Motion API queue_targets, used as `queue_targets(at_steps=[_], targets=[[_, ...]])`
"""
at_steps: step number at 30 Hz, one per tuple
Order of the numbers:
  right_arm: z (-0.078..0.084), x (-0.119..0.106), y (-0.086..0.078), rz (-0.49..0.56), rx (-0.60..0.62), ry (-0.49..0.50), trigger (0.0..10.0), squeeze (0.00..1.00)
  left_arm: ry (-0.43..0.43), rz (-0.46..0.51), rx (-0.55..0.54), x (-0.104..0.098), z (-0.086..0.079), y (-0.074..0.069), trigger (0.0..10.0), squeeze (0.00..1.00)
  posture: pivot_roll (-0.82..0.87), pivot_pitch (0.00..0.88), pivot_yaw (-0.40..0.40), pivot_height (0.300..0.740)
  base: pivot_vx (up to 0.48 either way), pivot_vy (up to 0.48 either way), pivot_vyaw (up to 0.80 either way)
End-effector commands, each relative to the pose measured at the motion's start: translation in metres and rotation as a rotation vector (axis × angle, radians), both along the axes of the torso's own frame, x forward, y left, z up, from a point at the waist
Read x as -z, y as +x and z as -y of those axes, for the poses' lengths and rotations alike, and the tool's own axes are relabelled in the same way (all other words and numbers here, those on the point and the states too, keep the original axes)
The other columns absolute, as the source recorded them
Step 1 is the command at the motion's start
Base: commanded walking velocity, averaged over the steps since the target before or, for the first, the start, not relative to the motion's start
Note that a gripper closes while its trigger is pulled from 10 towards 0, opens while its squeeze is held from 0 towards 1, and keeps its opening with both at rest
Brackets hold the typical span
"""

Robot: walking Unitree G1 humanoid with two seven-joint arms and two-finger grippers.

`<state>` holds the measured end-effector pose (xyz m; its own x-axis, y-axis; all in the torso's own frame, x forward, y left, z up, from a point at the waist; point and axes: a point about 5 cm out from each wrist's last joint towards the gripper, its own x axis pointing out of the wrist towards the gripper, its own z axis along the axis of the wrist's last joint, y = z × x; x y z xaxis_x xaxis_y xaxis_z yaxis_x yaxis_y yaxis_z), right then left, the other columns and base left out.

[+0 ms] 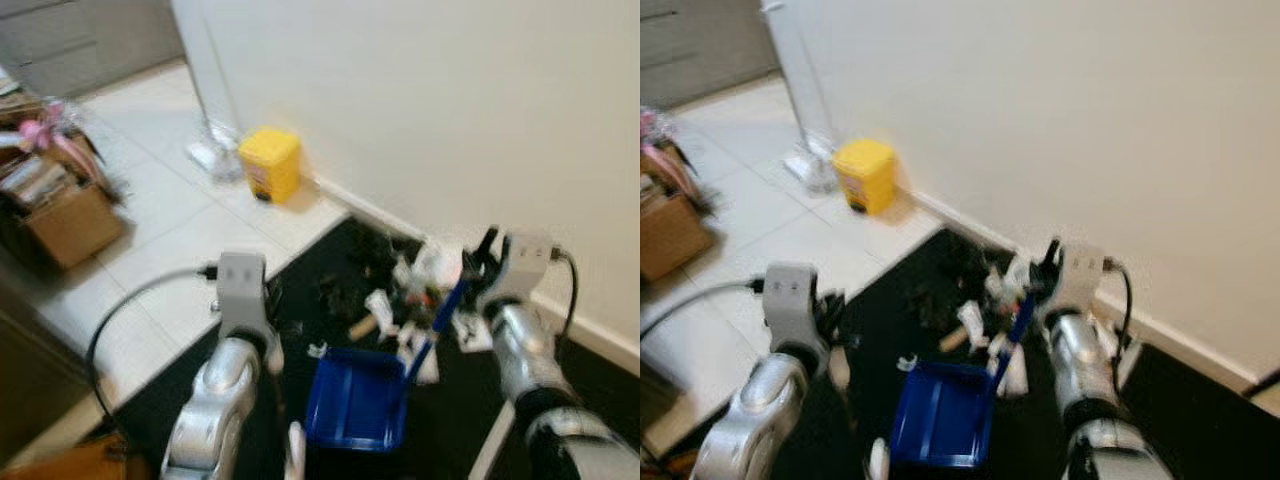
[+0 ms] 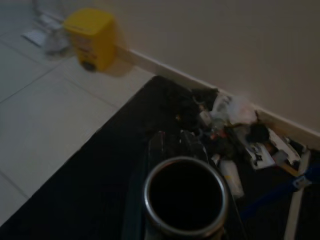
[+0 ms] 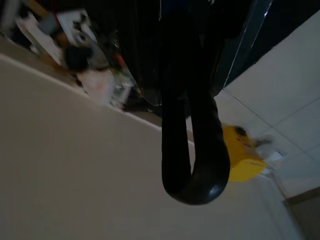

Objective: Sweep floor

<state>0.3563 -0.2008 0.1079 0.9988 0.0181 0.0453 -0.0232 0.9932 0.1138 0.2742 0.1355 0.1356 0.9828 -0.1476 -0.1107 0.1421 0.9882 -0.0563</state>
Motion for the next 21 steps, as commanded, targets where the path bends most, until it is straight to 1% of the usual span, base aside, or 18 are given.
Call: queue_targets(at_steps=[1,21], targets=[[0.0001,-0.0062,0.0025,0.023,-0.001,0.005,10.0,0.0,0.018,0.014,0.005,-0.0029,0.0005,0.0005,10.0,0.0,0.1,0.106,0.019,0.74,0.0,0.0,-0.76],[-0.0008,-0.0051,0.0023,0.021,0.002,0.011,10.0,0.0,0.022,0.015,0.006,-0.0025,0.0002,0.001,10.0,0.0,0.1,0.103,0.023,0.74,0.0,0.0,-0.76]])
